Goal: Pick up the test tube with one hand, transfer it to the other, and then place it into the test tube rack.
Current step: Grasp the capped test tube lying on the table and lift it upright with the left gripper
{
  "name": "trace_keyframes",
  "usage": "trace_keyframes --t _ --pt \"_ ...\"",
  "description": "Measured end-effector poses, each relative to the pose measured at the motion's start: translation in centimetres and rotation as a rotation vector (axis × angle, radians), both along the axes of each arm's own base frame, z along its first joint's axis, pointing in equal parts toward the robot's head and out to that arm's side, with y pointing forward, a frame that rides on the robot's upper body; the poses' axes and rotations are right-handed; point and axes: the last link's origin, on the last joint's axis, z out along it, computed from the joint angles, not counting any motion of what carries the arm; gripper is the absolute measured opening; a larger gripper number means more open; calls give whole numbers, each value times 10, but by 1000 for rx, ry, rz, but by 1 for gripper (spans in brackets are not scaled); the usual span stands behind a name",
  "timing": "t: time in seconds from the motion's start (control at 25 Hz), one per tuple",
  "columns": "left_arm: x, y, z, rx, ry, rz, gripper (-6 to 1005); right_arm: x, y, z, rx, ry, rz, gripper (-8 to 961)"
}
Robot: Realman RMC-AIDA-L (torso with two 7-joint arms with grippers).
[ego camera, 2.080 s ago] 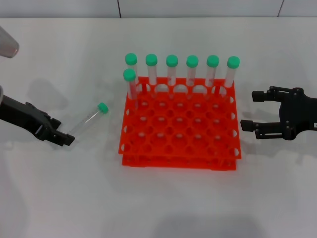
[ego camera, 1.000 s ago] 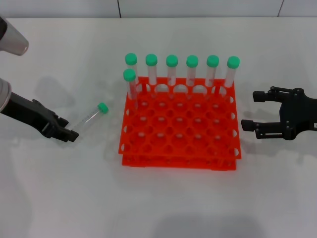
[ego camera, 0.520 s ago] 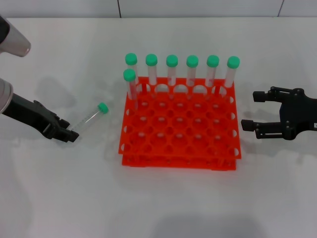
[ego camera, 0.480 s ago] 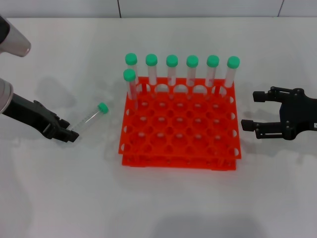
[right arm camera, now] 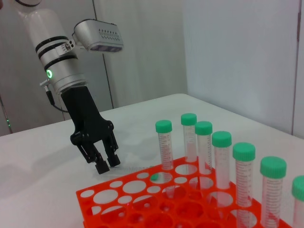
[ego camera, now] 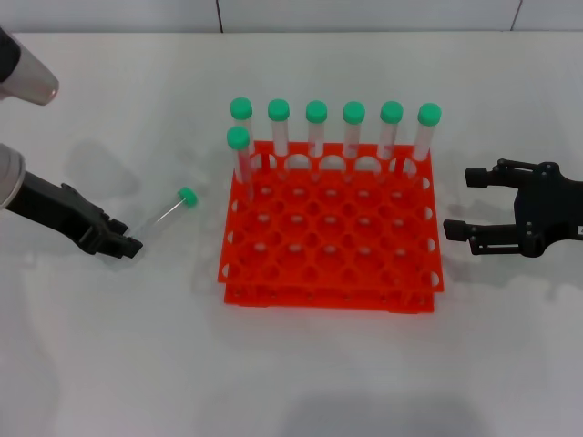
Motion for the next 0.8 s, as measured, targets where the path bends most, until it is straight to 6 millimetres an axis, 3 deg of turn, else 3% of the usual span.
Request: trace_keyframes --t 0.8 --pt "-1 3 -1 19 11 5 318 1 1 0 5 -2 -4 843"
